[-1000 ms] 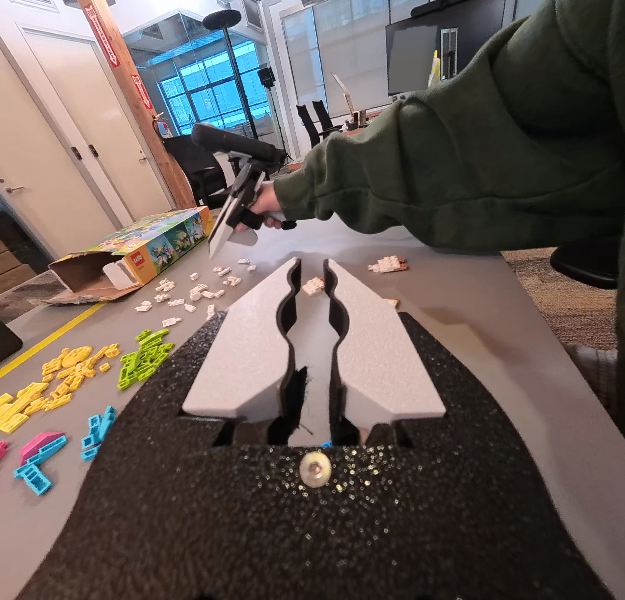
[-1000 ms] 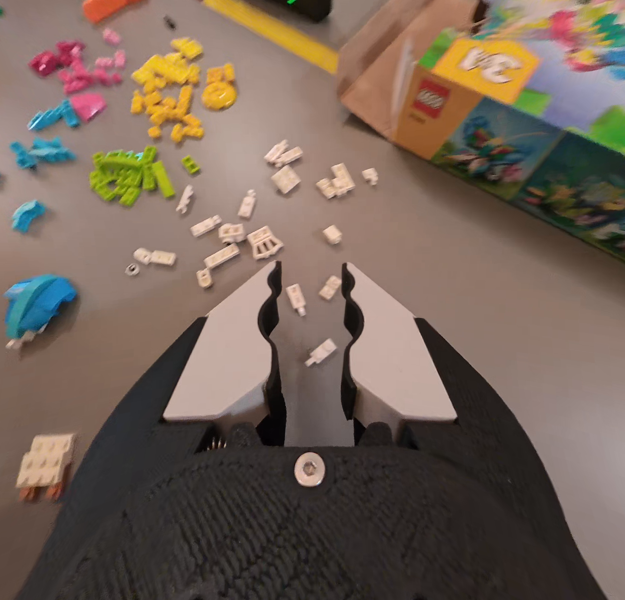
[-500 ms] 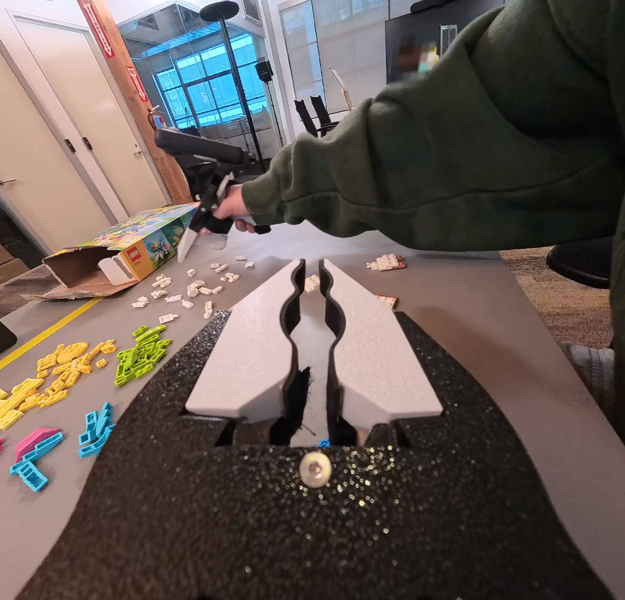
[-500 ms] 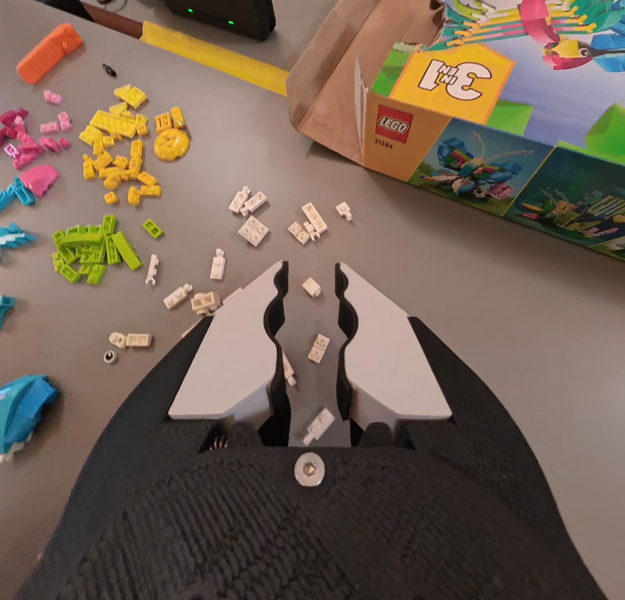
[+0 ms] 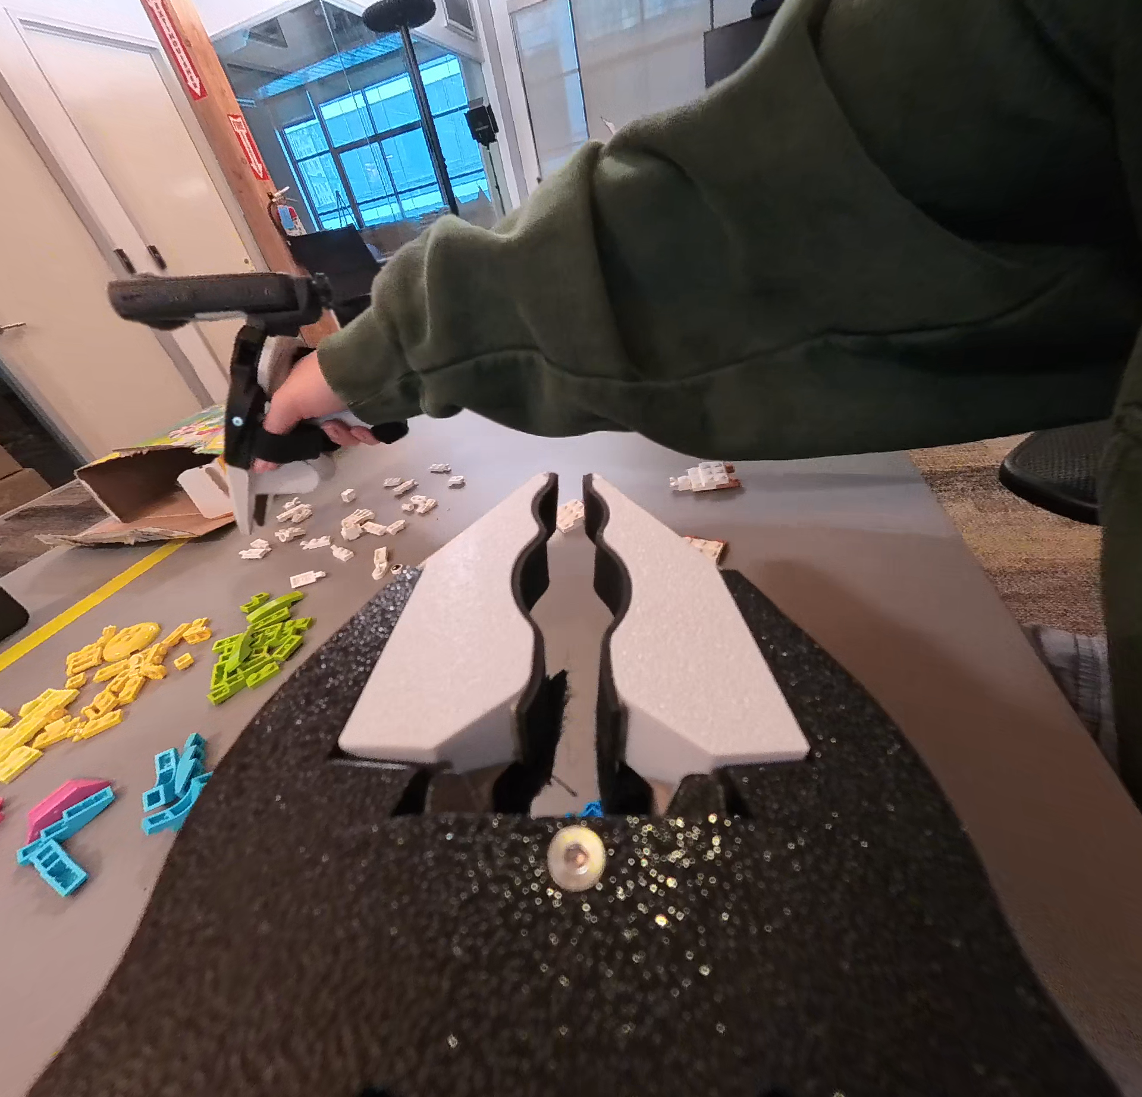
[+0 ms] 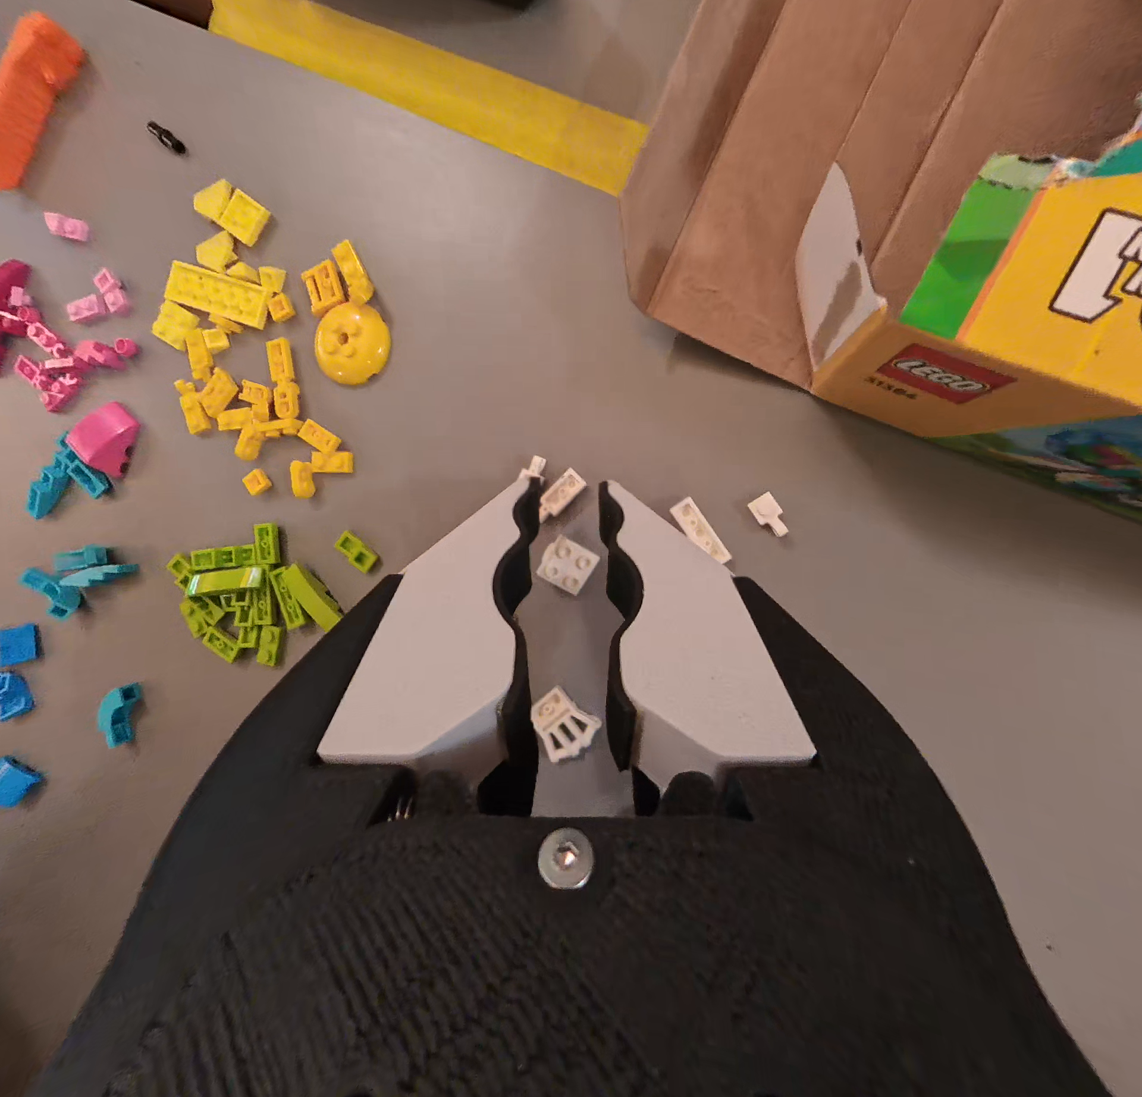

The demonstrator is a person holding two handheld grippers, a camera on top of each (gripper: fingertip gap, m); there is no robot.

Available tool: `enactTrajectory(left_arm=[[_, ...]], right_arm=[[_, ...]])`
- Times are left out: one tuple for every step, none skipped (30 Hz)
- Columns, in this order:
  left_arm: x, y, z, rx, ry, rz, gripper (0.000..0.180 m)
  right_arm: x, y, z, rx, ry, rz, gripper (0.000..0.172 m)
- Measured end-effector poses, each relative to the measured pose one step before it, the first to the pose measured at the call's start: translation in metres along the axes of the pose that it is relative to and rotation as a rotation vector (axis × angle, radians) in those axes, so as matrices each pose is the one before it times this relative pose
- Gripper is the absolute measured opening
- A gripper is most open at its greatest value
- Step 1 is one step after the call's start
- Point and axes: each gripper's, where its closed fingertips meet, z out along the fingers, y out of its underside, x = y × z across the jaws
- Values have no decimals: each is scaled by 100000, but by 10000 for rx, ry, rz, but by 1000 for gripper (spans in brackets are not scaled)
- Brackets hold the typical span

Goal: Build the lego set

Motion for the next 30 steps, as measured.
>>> enactTrajectory(left_arm=[[2, -3, 2, 2, 1, -2, 6], [8, -12, -5, 0, 2, 2, 6], [17, -7, -4, -5, 4, 11, 6], [7, -11, 6, -3, -6, 13, 6], [-2, -4, -4, 1, -3, 9, 6], [17, -17, 1, 2, 2, 8, 6], [-14, 5, -2, -3, -8, 4, 6], [8, -21, -5, 0, 1, -1, 6], [5, -25, -9, 12, 9, -5, 6], [17, -32, -3, 15, 6, -9, 5], [37, -45, -4, 15, 10, -1, 5], [38, -29, 5, 8, 6, 18, 5], [16, 4, 4, -7, 1, 17, 6], [20, -1, 12, -8, 8, -2, 6], [9, -5, -6, 4, 6, -8, 5], [7, -31, 0, 7, 3, 2, 5], [4, -6, 1, 1, -5, 16, 5], [16, -8, -3, -5, 2, 10, 5], [30, 19, 20, -9, 14, 7, 6], [14, 47, 17, -20, 6, 4, 6], [9, 33, 19, -18, 5, 6, 6], [11, 19, 12, -8, 6, 11, 6], [0, 44, 10, -18, 0, 6, 6], [3, 39, 8, -21, 4, 8, 6], [-15, 29, 4, -13, -4, 9, 6], [-31, 16, 3, -9, -7, 5, 5], [-20, 21, 0, -7, -8, 4, 5], [-37, 33, -12, -11, -5, -5, 5], [-22, 29, 4, -8, 4, -15, 5], [-36, 31, 3, -9, -5, -10, 5]], right_arm=[[-89, -93, 85, -114, -2, 40, 19], [-1, -85, 26, -95, 58, -43, 19], [151, -82, -90, -72, 144, -105, 19], [337, -107, -222, -47, 209, -125, 19], [557, -155, -361, -1, 266, -112, 19], [751, -160, -460, 46, 279, -95, 18], [880, -47, -497, 16, 274, -54, 17], [898, 159, -450, -62, 231, -26, 17], [786, 371, -387, -144, 137, -6, 16], [647, 560, -305, -226, 44, 62, 15], [492, 633, -234, -234, -36, 126, 15], [344, 562, -217, -168, -102, 145, 15], [242, 407, -231, -57, -107, 106, 14], [287, 296, -226, 5, -28, 73, 14], [276, 218, -193, 42, 1, 49, 14], [90, 134, -113, 79, -86, 26, 14], [1, 132, -27, 60, -124, 72, 14], [-38, 117, 48, 53, -118, 88, 14], [-139, 15, 110, 99, -147, 32, 14], [-92, -70, 116, 132, -79, 19, 14], [-60, -204, 135, 191, -34, -15, 14], [-262, -368, 156, 266, -145, -31, 14], [-369, -409, 218, 270, -213, 45, 15], [-298, -458, 242, 272, -162, 44, 16], [-238, -499, 265, 273, -105, -85, 19], [-1, -377, 282, 177, 55, -185, 22], [119, -186, 312, 42, 141, -257, 23], [40, -12, 345, -55, 65, -253, 23], [91, 117, 364, -107, 76, -133, 24], [120, 101, 319, -65, 48, -18, 24]])
